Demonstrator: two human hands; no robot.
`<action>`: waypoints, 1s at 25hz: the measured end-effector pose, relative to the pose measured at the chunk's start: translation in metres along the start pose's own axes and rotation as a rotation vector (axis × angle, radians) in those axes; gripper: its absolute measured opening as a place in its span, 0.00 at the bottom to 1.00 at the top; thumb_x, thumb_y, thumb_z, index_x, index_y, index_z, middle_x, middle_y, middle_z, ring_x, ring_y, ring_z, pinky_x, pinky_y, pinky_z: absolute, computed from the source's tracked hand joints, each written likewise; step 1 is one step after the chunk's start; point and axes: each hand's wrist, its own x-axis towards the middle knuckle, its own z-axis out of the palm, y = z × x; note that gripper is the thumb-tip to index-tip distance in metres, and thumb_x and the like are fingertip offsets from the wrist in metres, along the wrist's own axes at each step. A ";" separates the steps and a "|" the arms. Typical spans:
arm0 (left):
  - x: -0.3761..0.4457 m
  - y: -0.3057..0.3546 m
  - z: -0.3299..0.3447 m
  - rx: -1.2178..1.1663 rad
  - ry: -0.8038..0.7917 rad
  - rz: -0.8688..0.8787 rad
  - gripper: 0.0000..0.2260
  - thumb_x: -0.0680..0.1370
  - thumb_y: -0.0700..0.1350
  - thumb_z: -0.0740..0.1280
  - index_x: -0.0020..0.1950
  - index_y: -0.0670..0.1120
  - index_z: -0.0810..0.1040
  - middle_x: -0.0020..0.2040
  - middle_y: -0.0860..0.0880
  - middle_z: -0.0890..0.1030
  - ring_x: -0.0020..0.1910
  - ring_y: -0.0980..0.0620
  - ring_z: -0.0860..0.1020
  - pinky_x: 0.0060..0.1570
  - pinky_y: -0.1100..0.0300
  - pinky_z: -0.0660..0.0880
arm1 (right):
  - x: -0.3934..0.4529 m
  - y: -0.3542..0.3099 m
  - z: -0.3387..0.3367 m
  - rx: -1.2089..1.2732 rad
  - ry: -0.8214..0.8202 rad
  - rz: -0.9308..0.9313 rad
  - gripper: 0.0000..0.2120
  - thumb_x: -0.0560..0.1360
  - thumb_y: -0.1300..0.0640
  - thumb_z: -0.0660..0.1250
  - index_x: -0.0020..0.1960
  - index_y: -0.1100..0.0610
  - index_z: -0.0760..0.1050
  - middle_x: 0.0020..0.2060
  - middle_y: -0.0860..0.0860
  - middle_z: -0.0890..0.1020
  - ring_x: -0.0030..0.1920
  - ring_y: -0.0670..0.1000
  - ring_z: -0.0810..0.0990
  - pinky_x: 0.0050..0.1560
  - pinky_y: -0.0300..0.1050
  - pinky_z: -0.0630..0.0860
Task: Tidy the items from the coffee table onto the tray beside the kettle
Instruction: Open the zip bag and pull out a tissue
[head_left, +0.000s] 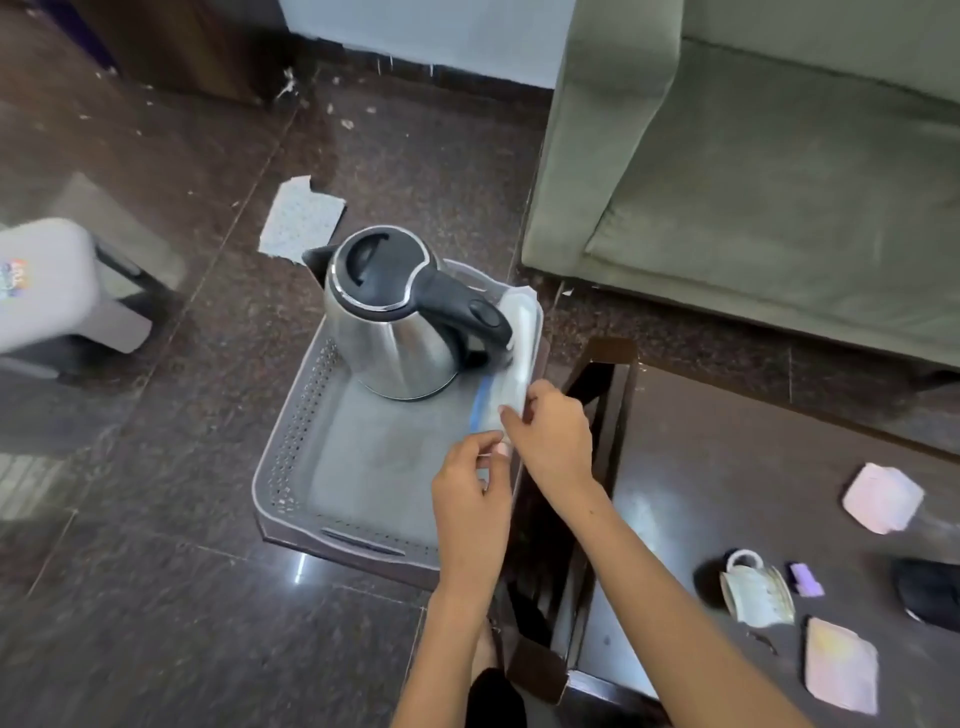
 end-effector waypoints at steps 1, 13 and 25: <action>0.001 -0.001 -0.002 -0.001 -0.004 0.005 0.06 0.79 0.44 0.63 0.52 0.51 0.79 0.49 0.56 0.80 0.48 0.62 0.77 0.45 0.73 0.71 | 0.002 -0.002 0.001 0.041 0.008 0.016 0.10 0.73 0.53 0.66 0.40 0.59 0.71 0.33 0.52 0.78 0.35 0.54 0.78 0.31 0.41 0.71; -0.060 0.026 0.074 -0.320 -0.165 -0.127 0.11 0.76 0.44 0.68 0.58 0.51 0.74 0.51 0.50 0.81 0.46 0.57 0.80 0.44 0.68 0.76 | -0.088 0.103 -0.127 0.833 0.100 0.276 0.06 0.76 0.62 0.64 0.49 0.55 0.79 0.43 0.48 0.84 0.43 0.45 0.82 0.37 0.39 0.79; -0.211 0.118 0.102 -0.118 -0.244 0.172 0.09 0.69 0.31 0.72 0.44 0.43 0.83 0.38 0.51 0.84 0.36 0.61 0.81 0.40 0.70 0.77 | -0.206 0.186 -0.249 0.589 -0.092 0.437 0.15 0.72 0.63 0.70 0.58 0.62 0.75 0.48 0.57 0.80 0.44 0.50 0.78 0.36 0.34 0.76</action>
